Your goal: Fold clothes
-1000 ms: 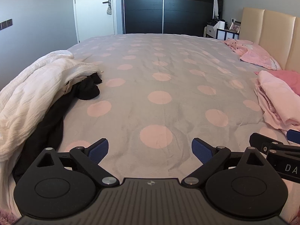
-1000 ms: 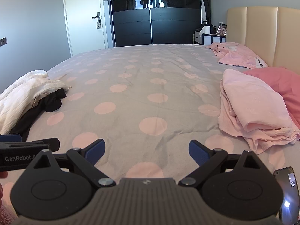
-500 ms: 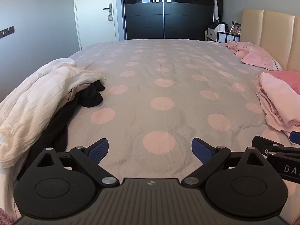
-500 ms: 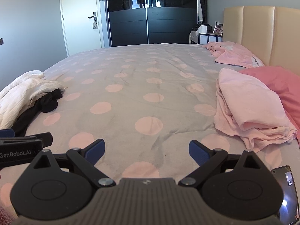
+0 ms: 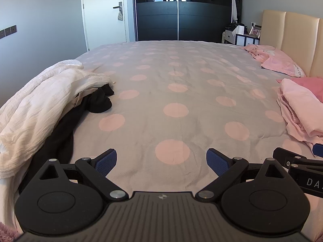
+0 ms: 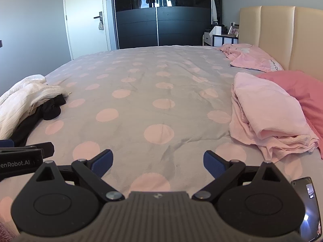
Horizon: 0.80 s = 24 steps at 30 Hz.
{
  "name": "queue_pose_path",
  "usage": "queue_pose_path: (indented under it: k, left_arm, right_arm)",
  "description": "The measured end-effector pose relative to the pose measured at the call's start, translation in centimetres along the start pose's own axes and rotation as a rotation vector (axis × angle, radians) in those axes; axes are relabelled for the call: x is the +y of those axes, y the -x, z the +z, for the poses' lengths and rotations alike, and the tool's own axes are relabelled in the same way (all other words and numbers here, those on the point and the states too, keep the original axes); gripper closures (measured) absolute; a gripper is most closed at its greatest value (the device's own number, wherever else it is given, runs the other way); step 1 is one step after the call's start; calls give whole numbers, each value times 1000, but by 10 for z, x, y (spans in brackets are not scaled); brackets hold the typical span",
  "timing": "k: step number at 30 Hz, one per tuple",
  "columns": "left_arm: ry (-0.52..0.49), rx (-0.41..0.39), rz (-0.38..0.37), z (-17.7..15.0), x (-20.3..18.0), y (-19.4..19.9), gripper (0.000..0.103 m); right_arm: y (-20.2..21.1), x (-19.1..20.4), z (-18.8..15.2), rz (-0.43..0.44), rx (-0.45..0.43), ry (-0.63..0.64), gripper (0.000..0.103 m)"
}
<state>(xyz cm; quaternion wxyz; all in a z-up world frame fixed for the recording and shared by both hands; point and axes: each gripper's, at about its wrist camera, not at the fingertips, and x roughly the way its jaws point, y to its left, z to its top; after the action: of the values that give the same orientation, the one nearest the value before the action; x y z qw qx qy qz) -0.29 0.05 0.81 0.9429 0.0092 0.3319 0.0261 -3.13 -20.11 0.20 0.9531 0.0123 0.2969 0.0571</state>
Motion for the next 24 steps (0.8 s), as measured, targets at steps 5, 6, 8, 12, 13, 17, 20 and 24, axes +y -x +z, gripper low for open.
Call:
queue_pose_path:
  k: [5,6,8,12,13,17,20,24]
  left_arm:
    - [1,3,1,0,0,0,6]
    - [2,4,1,0,0,-1,6]
    - [1,5,2,0,0,-1,6]
    - [1,5,3,0,0,-1,6]
    - [1,5,4,0,0,-1,6]
    - [-1,6,5,0,0,-1,6]
    - [-4,7,4,-1,0,-1,6]
    - [-3,8,7,-1,0,-1,6]
  right_arm:
    - [0,1,0,-2,1,-1,6]
    - [0,1,0,-2,1,0,6]
    - [0,1,0,-1,1,0,6]
    - [1,0,0,1,0,-1,6]
    - [1,-1,0,1,0,-1,6]
    - [1,-1,-1,1,0,0,6]
    - [1,-1,-1,4,1,-1,6]
    - [0,-2,-1,8,2,-2,6]
